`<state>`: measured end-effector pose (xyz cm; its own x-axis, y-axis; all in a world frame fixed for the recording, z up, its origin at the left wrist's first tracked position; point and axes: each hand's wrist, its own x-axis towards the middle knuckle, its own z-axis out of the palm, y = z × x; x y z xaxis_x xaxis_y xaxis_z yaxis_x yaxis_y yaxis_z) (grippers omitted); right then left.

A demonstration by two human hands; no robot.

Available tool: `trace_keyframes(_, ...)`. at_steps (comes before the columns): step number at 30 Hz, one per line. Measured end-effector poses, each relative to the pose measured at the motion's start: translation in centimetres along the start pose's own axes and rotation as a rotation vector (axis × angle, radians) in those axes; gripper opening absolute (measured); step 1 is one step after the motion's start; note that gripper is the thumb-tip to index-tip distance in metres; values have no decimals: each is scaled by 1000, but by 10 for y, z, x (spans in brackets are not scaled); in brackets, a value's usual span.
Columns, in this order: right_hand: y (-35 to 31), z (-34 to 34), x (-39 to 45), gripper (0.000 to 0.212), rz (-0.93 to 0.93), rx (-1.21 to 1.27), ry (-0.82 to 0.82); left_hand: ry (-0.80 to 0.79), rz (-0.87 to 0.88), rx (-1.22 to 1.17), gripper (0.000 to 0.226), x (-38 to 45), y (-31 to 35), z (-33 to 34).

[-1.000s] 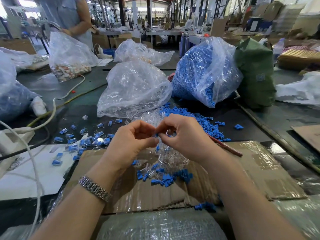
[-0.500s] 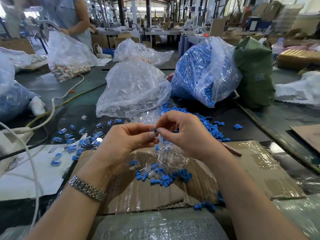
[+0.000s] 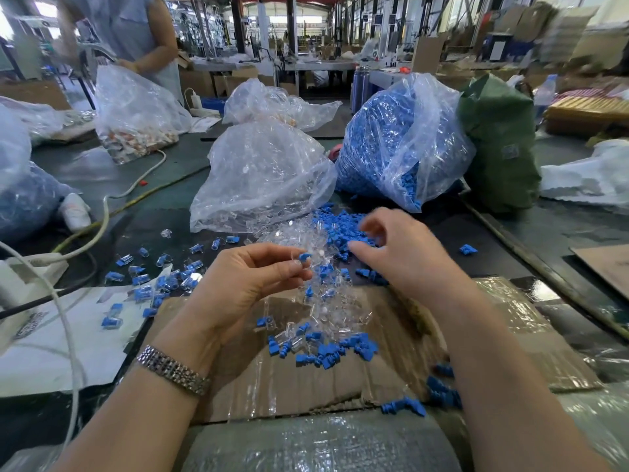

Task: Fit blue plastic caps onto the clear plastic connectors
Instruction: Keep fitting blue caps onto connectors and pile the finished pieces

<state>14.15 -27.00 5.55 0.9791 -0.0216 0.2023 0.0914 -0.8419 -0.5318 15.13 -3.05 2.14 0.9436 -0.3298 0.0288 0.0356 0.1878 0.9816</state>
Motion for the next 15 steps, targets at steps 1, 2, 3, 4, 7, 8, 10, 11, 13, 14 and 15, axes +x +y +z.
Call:
trace_keyframes(1, 8, -4, 1, 51, 159, -191, -26, 13, 2, -1, 22, 0, -1, 0)
trace_keyframes(2, 14, -7, 0, 60, 303, -323, -88, 25, 3, -7, 22, 1, -1, 0)
trace_keyframes(3, 18, -8, 0, 63, 397, -392, -165, 38, 3, -15, 22, 1, -1, 0)
trace_keyframes(4, 20, -8, 0, 59, 437, -409, -232, 49, 6, -23, 22, 2, 0, -1)
trace_keyframes(7, 18, -2, 1, 48, 406, -388, -272, 64, 7, -55, 21, 3, 2, -1)
trace_keyframes(8, 17, 0, 1, 43, 388, -383, -254, 68, 1, -66, 21, 3, 2, 0)
trace_keyframes(10, 18, 1, 1, 35, 377, -352, -216, 79, -13, -80, 19, 2, 2, 1)
trace_keyframes(11, 18, 0, 2, 34, 375, -326, -204, 88, -20, -89, 19, 2, 3, 1)
trace_keyframes(13, 20, -4, 4, 34, 363, -240, -177, 118, -24, -109, 19, 2, 4, 2)
trace_keyframes(14, 20, -6, 5, 34, 355, -149, -161, 134, -22, -118, 20, 2, 5, 2)
trace_keyframes(15, 18, -9, 5, 32, 345, -11, -157, 148, -18, -130, 21, 1, 6, 2)
